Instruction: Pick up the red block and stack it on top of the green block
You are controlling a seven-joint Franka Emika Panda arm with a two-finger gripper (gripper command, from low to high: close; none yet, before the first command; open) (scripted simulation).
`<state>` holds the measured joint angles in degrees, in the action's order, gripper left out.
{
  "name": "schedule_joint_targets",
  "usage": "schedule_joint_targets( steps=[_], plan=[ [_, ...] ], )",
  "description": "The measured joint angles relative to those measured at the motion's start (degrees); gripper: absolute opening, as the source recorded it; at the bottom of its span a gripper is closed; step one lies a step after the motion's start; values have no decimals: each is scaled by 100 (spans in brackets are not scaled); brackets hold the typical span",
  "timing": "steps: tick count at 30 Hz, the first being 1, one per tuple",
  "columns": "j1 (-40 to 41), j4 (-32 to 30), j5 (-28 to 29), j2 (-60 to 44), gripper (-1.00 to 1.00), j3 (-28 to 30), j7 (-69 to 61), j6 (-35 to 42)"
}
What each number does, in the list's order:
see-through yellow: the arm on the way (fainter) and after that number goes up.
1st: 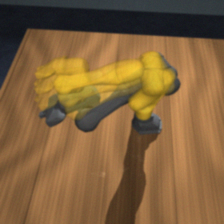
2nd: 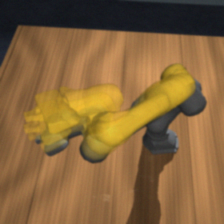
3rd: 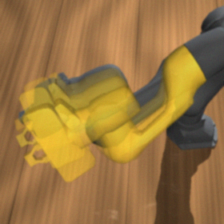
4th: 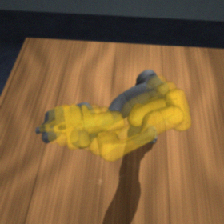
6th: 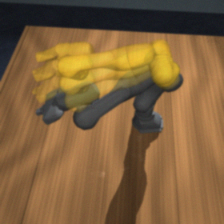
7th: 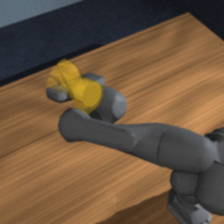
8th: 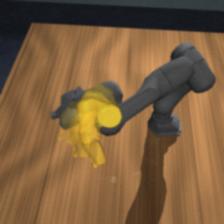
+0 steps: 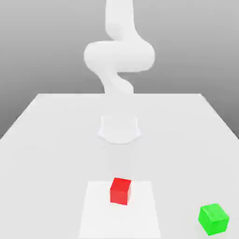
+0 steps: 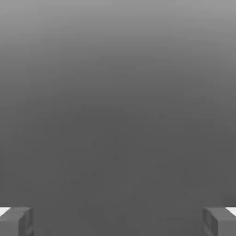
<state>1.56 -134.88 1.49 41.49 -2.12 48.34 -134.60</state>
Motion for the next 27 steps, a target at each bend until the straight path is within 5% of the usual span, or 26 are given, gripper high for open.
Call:
schedule_joint_targets(
  steps=[12,18,27],
  plan=[
    [611,-1663,535,-2533,0,-562,1198,-1552],
    [546,-2560,-31,-3879,0,-541,1238,-2479],
    [490,-2499,330,-4997,0,-376,1578,-3405]
  ],
)
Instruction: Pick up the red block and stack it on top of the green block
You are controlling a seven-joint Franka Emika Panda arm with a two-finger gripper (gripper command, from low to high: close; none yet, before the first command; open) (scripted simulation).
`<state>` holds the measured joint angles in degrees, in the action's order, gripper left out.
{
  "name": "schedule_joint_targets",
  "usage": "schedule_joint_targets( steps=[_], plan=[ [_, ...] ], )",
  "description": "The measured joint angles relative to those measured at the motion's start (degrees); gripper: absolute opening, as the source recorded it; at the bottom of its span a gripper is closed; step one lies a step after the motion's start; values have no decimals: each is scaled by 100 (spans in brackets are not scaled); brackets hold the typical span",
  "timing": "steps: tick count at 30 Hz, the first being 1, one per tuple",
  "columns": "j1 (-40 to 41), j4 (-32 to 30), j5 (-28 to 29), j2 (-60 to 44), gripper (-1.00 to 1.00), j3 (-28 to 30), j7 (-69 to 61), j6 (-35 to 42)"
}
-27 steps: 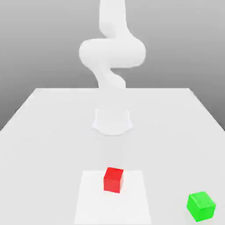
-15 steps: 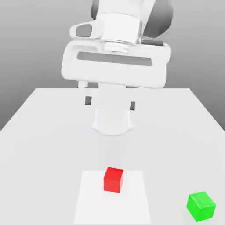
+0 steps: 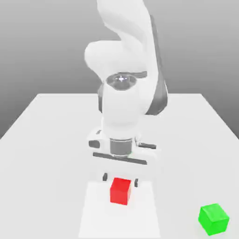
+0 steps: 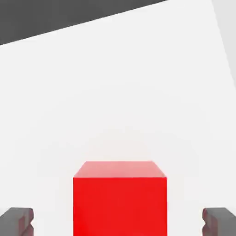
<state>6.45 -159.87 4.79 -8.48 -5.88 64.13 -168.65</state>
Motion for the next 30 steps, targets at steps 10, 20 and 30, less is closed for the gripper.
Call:
schedule_joint_targets(
  steps=[10,20,30],
  plan=[
    [-180,42,229,-521,-100,236,155,-451],
    [-1,-85,-311,558,-100,-84,-226,468],
    [-519,832,-489,487,-100,-809,626,1400]
  ],
)
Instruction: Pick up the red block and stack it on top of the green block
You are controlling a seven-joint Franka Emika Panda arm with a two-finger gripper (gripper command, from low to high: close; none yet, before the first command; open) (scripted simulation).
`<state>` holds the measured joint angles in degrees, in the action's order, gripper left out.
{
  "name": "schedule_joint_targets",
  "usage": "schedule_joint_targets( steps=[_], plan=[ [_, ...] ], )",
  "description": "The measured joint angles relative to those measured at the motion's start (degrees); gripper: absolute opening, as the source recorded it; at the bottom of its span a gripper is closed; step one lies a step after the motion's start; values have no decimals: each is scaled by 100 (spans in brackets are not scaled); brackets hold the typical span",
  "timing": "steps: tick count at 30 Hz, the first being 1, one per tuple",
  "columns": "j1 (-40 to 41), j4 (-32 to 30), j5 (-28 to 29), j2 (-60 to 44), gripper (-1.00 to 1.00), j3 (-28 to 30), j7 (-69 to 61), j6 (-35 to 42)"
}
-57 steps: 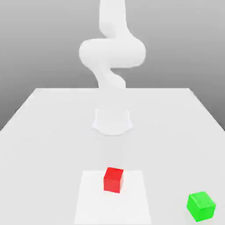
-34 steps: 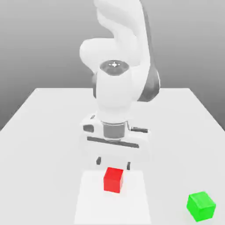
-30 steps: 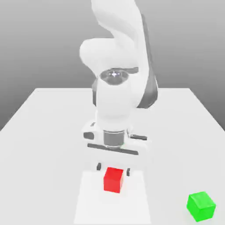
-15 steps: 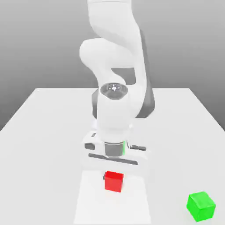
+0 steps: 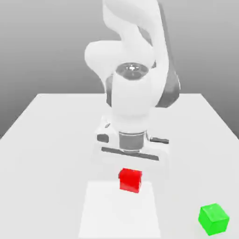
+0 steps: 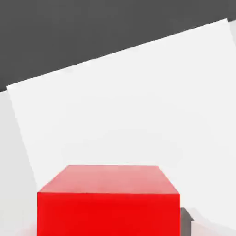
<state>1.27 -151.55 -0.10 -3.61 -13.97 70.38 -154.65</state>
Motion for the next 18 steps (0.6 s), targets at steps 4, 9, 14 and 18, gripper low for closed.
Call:
schedule_joint_targets(
  steps=[4,9,14,18],
  plan=[
    [-422,651,190,-318,-100,-155,783,349],
    [-966,1460,532,-717,-100,-332,1844,757],
    [-1321,1719,1063,-1566,-100,-91,2441,185],
    [-1368,1729,1132,-1686,100,-37,2493,81]
  ],
)
